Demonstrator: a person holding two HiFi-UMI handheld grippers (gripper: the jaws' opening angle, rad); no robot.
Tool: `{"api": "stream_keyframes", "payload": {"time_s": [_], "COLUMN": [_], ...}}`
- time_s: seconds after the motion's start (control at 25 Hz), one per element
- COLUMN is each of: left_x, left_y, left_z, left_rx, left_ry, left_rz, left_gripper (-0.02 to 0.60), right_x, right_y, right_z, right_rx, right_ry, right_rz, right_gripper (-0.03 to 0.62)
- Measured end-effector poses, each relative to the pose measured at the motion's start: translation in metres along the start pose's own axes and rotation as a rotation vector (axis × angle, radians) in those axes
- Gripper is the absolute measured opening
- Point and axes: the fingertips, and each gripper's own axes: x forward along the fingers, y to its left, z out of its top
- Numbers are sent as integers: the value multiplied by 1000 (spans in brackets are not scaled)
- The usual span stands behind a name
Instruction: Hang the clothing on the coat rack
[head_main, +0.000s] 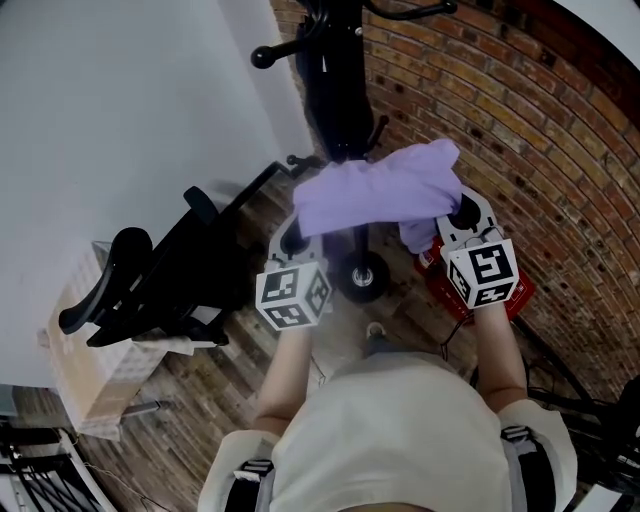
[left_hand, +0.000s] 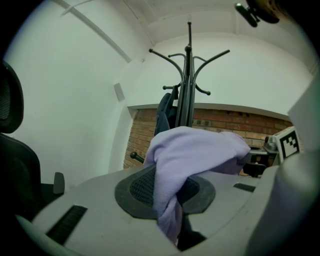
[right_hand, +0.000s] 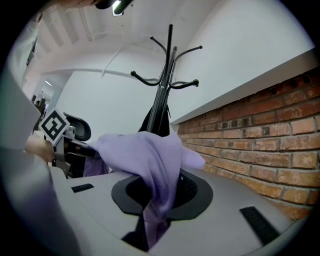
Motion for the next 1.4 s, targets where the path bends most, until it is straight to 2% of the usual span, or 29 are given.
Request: {"api": "stream_keyframes", "payload": {"time_s": [0.56,0.76,1.04,1.4], "left_x": [38,51,64,72], "left_y": [27,31,24,-4], "left_z": [-55,-84,-125,-162], "left_rx": [-33,-37,4,38], "left_ry": [121,187,278,349], "left_rz": [75,87,72,5], "left_gripper": [58,58,58,58], "right_x": [45,56,64,67], "right_y": [-5,-8,1,46], "right_z": [-51,-78,-114,-152], "right_rx": [54,94,117,158], "right_ry": [84,126,184,215], "right_rz": [64,73,97,203], "right_gripper": [57,58,60,69]}}
